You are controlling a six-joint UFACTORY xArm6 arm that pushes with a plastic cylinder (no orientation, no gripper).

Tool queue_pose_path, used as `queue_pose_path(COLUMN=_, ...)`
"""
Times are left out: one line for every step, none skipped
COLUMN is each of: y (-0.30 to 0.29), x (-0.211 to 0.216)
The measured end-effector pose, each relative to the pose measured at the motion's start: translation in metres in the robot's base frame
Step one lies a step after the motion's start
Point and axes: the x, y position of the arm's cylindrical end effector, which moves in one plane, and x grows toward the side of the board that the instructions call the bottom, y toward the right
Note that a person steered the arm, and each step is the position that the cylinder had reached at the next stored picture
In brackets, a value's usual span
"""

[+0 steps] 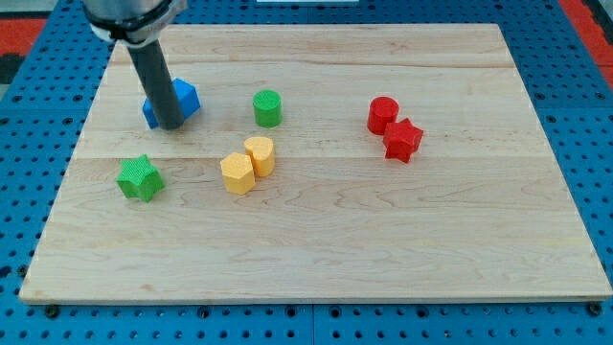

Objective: Drag the blue triangle into the blue cube

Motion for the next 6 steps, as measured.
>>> queue_pose_path(y=0.003, x=-0.029)
queue_pose_path(y=0.029, x=-0.021)
queue_pose_path(y=0.03, x=0.017)
queue_pose_path(y=-0.014, x=0.018)
queue_pose_path(y=-0.058, x=0.001)
queue_pose_path(y=-0.044, x=-0.029)
